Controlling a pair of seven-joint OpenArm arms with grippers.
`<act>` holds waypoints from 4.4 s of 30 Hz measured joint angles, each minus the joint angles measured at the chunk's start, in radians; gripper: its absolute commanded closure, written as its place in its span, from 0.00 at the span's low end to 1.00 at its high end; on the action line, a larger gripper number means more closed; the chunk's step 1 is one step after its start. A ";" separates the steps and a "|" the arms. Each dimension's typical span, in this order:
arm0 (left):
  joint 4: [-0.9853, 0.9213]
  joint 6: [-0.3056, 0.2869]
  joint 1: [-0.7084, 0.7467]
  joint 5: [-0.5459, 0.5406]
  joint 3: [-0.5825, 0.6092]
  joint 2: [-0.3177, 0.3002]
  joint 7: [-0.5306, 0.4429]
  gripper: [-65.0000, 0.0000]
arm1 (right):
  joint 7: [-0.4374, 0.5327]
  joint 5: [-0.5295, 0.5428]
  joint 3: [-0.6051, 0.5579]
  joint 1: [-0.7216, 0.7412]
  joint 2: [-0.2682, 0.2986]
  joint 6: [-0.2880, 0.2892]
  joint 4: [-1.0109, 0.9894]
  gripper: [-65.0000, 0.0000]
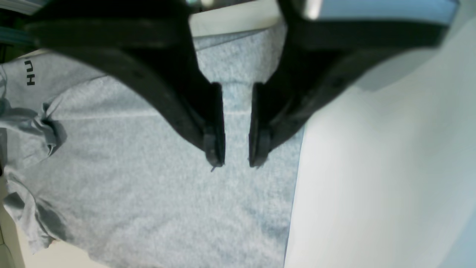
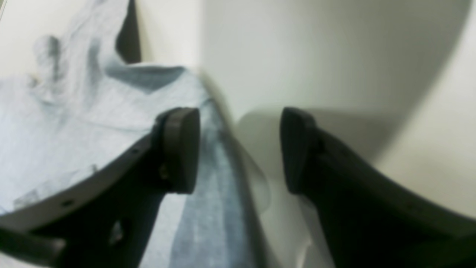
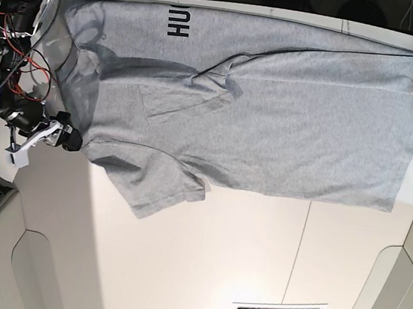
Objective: Fold the T-shirt properly
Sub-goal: 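Release the shirt and move the right gripper to the sleeve hem, then grasp the sleeve with the right gripper and the hem corner with the left, then lift the sleeve and hem corner and fold them over the shirt body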
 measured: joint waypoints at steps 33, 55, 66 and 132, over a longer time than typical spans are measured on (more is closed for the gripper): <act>-0.004 0.000 -0.278 0.220 0.089 0.005 -0.230 0.56 | -0.011 0.013 -0.113 0.000 0.000 0.003 0.000 1.00; -0.875 0.090 -0.840 0.401 0.370 -0.001 -0.374 0.56 | -0.009 0.013 -0.113 0.000 -0.001 0.003 0.001 1.00; -0.906 0.082 -0.842 0.451 0.367 0.025 -0.401 0.56 | -0.009 0.013 -0.113 0.000 -0.001 0.003 0.001 1.00; -0.888 -0.012 -0.839 0.641 0.545 0.039 -0.522 1.00 | -0.001 0.032 -0.113 -0.001 -0.001 0.003 0.001 1.00</act>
